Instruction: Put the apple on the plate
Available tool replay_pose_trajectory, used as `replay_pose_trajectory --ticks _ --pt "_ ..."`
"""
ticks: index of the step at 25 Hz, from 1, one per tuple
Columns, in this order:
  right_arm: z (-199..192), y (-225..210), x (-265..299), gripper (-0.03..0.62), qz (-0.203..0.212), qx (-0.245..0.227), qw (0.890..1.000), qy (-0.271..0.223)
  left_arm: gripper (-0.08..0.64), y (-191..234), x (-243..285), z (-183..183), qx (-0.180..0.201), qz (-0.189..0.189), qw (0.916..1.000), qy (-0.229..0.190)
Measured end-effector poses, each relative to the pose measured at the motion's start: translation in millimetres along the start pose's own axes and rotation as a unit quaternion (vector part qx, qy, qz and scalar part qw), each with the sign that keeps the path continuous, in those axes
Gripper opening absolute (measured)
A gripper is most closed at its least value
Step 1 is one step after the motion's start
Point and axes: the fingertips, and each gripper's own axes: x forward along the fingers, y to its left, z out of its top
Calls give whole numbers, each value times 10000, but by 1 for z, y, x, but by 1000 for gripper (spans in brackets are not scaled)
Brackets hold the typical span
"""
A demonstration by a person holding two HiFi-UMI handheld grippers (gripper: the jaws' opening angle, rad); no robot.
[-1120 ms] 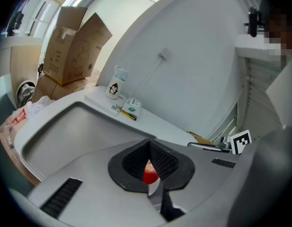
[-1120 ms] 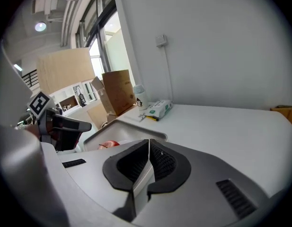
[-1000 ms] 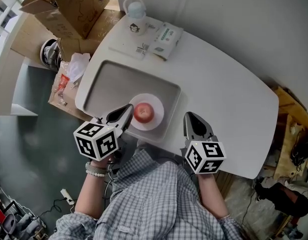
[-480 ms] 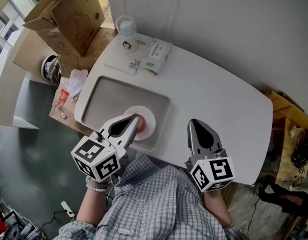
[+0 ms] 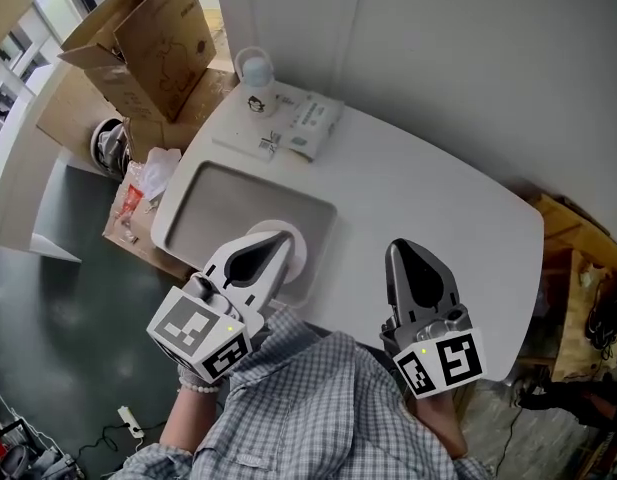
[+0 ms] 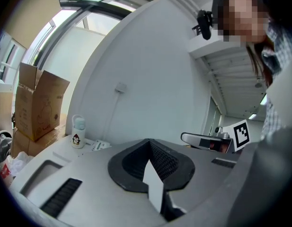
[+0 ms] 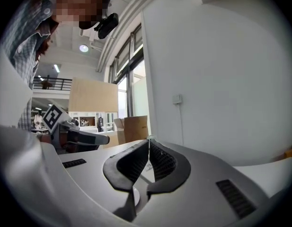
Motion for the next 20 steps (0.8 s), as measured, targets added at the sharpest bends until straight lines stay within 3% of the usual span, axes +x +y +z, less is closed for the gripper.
replay_pose_trajectory --ticks 8,20 --pt "8 1 -5 25 96 -173 9997 -119 8 -16 -1 4 448 -27 9990 17" --pt "3 2 -2 21 86 -230 9997 -37 8 -2 -12 15 435 204 9987 -140"
